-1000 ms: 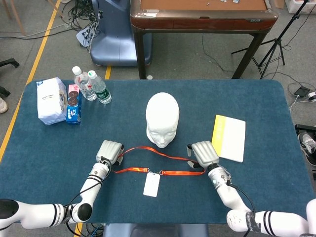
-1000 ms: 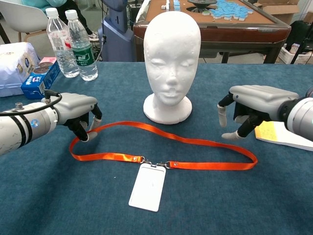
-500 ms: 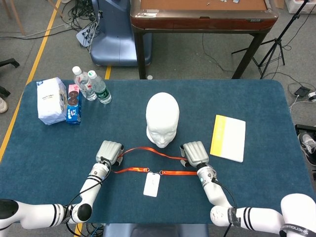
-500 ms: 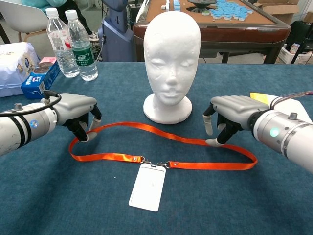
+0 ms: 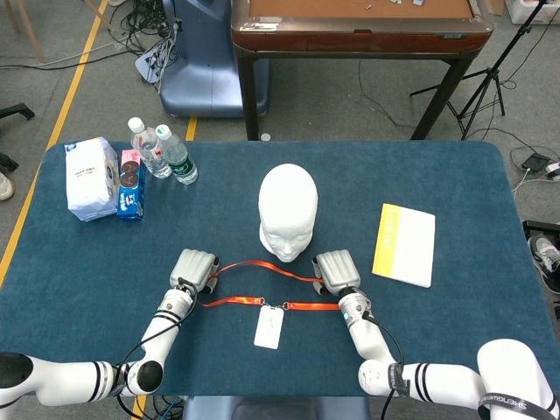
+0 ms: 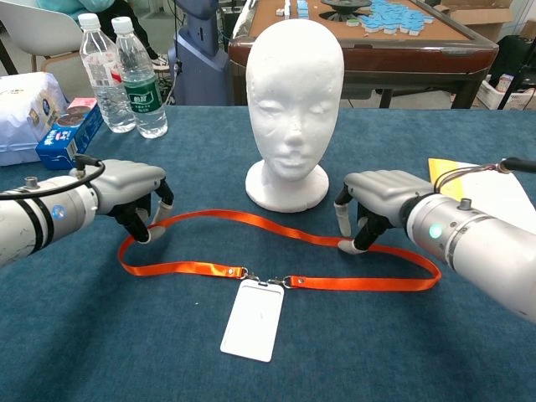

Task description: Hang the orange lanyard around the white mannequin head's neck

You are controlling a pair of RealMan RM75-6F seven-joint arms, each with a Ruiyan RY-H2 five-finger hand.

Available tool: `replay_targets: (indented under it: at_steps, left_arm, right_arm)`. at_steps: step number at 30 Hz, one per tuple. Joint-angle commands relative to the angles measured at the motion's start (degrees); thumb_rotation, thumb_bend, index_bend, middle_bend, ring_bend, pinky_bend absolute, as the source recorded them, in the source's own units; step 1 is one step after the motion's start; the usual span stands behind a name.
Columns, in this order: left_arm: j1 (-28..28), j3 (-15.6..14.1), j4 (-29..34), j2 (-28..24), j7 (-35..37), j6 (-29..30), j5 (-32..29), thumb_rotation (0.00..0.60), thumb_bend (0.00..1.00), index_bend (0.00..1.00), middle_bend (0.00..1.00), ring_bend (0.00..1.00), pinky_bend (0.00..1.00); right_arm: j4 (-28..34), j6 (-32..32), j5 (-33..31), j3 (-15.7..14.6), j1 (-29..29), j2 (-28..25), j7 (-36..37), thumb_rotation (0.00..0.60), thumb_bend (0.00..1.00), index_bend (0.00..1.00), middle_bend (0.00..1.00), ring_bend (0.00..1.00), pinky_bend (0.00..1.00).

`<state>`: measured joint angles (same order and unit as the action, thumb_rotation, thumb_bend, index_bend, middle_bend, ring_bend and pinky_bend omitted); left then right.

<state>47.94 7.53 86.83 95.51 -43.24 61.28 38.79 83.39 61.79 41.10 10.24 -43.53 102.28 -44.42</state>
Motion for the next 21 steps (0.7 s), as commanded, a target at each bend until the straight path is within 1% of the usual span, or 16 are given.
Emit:
replay_targets:
  at_steps: [1,5,12,16,21]
  left_arm:
    - [0.0,0.0,0.0,0.0,0.0,0.0,0.0,0.585,0.43,0.6,0.97,0.96,0.97]
    - [0.0,0.0,0.0,-0.1,0.1,-0.1,0.0,0.59,0.43,0.6,0.97,0.96,0.97]
    - [-0.1,0.0,0.0,-0.2,0.3,-0.1,0.2,0.593,0.43,0.6,0.97,0.96,0.97]
    - [-0.2,-0.1,0.1,-0.3,0.3,0.0,0.2,0.596,0.43,0.6,0.97,0.96,0.97]
    - [-0.2,-0.1,0.1,-0.3,0.4,0.0,0.2,0.597,0.43,0.6,0.97,0.96,0.97]
  right_arm:
    - [-0.4,-0.1,-0.4,0.0,-0.2,0.4,-0.1,0.6,0.31,0.59,1.0,1.0,1.0]
    - [-1.0,-0.3,-1.0,-0.1,-0.5,0.9,-0.6,0.6,0.32,0.59,1.0,1.0,1.0]
    - [-1.8,-0.5,-1.8,0.0,-0.8,1.4,-0.7,0.6,0.38,0.6,1.0,1.0,1.0]
    - [-2.0,-0.7,-2.2,0.0,-0.9,1.5,-0.8,0.6,0.38,0.6,1.0,1.0,1.0]
    - [-2.0,-0.7,-2.0,-0.2,-0.7,1.3,-0.2,0.6,0.41,0.62,1.0,1.0,1.0]
